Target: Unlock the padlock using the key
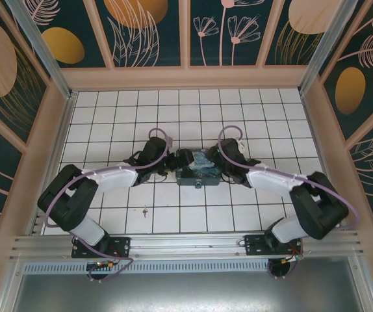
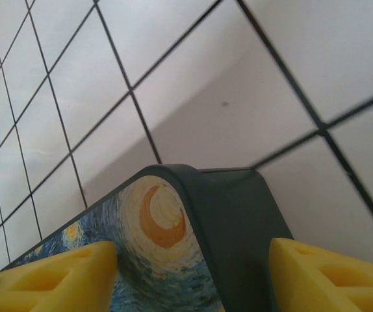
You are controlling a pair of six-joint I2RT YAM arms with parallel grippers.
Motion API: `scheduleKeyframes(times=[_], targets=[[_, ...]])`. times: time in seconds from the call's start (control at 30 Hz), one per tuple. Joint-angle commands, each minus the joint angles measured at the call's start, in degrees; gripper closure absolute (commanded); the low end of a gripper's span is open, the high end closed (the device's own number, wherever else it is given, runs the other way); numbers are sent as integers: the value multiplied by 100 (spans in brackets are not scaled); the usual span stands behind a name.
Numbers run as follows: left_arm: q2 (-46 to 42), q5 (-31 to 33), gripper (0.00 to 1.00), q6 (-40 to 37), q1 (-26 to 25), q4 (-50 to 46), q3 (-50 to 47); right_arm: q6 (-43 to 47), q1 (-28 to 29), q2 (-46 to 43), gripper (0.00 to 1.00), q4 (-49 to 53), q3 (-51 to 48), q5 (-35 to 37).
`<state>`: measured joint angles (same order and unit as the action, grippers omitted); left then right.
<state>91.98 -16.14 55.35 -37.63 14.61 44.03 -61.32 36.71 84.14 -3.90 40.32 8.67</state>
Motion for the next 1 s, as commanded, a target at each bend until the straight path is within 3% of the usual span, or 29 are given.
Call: scheduleKeyframes(times=[0.0,0.3,0.5,0.8,0.97], targets=[[236,-211,1,-523,73,75,486,50,-14,459,35,-875,526,-600],[584,-214,1,-579,264,147,758,17,-147,1223,26,-1042,1135,-753],[584,11,1,-408,339,171,630,165,-225,893,1,-663,1121,-387],[259,197,1,-413,611,70,563,581,-181,-223,1,37,859,294],[-217,232,1,-548,953,-184,466,800,182,-1014,3,444,618,474]])
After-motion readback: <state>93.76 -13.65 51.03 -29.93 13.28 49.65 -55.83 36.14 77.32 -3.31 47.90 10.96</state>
